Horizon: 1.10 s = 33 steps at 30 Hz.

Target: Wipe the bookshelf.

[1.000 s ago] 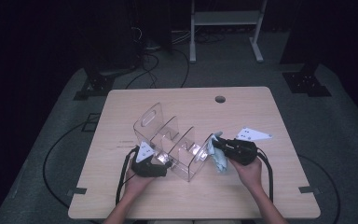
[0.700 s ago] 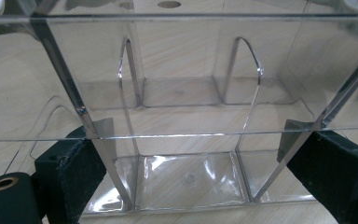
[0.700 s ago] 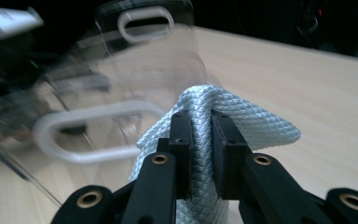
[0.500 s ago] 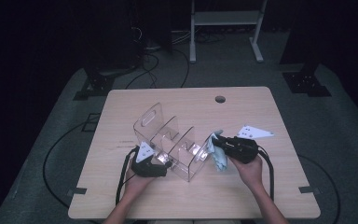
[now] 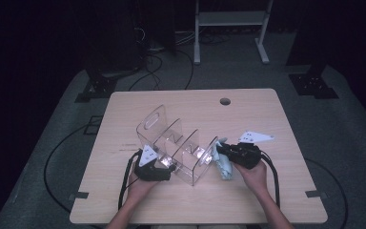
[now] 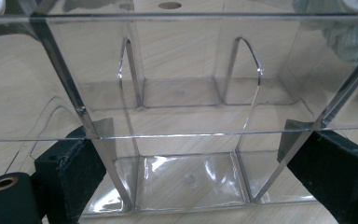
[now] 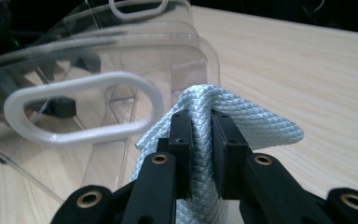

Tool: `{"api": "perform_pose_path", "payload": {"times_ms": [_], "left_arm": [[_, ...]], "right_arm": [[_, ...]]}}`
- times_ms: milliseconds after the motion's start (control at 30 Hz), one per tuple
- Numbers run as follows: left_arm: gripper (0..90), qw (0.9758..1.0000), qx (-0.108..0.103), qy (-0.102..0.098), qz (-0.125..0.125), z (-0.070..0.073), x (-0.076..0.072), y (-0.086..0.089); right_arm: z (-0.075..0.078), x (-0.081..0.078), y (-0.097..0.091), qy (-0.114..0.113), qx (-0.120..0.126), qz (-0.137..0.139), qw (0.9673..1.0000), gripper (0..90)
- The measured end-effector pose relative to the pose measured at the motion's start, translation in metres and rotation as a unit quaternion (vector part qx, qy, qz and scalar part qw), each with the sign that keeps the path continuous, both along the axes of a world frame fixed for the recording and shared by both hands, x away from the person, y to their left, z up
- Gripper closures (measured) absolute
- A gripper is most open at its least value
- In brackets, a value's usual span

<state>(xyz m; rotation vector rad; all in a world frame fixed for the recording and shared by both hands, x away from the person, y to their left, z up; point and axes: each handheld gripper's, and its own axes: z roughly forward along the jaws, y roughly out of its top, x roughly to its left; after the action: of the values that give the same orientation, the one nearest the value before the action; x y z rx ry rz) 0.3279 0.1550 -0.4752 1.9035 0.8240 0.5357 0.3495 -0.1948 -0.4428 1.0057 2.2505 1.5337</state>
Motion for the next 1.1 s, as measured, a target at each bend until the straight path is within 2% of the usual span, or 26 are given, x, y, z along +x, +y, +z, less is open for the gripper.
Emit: {"api": "perform_pose_path", "payload": {"times_ms": [133,200,267,433,533,600,700,733,800,933,1000,1100], "left_arm": [[7.5,1.0,0.001,-0.001,-0.001,0.0,0.0,0.0],[7.4,1.0,0.0,-0.001,-0.001,0.0,0.0,0.0],[7.4,1.0,0.0,-0.001,0.0,0.0,0.0,0.0],[7.4,1.0,-0.001,-0.001,0.001,0.0,0.0,0.0],[7.4,1.0,-0.001,-0.001,0.001,0.0,0.0,0.0],[7.5,1.0,-0.001,-0.001,0.001,0.0,0.0,0.0],[7.5,1.0,-0.002,-0.001,0.002,0.0,0.0,0.0],[7.5,1.0,-0.002,-0.002,0.001,0.0,0.0,0.0],[7.5,1.0,-0.002,-0.001,0.003,0.0,0.0,-0.001],[7.5,1.0,-0.002,-0.001,0.004,0.0,0.0,-0.001],[7.5,1.0,-0.004,-0.001,0.004,-0.001,0.0,-0.001],[7.6,1.0,-0.005,0.001,0.006,-0.001,0.0,0.0]], "right_arm": [[0.013,0.0,-0.005,-0.019,0.019,-0.006,0.9996,79.0],[0.017,0.002,-0.006,-0.021,0.025,-0.009,0.9994,79.0],[0.015,0.002,-0.004,-0.019,0.022,-0.008,0.9995,78.9],[0.009,0.007,-0.007,0.003,0.016,-0.008,0.9998,79.0],[0.013,0.004,-0.006,-0.009,0.013,-0.008,0.9998,79.0],[0.017,0.002,-0.006,-0.014,0.019,-0.004,0.9997,79.0],[0.016,0.003,-0.005,-0.01,0.02,-0.003,0.9997,79.0],[0.012,0.004,-0.005,0.003,0.018,-0.005,0.9998,79.0],[0.014,0.002,-0.004,-0.001,0.01,-0.005,0.9999,79.0],[0.027,-0.007,0.0,-0.019,0.019,0.01,0.9996,79.0],[0.029,-0.008,0.002,-0.018,0.024,0.015,0.9994,79.0],[0.031,-0.015,0.008,-0.01,0.034,0.039,0.9986,79.0]]}}
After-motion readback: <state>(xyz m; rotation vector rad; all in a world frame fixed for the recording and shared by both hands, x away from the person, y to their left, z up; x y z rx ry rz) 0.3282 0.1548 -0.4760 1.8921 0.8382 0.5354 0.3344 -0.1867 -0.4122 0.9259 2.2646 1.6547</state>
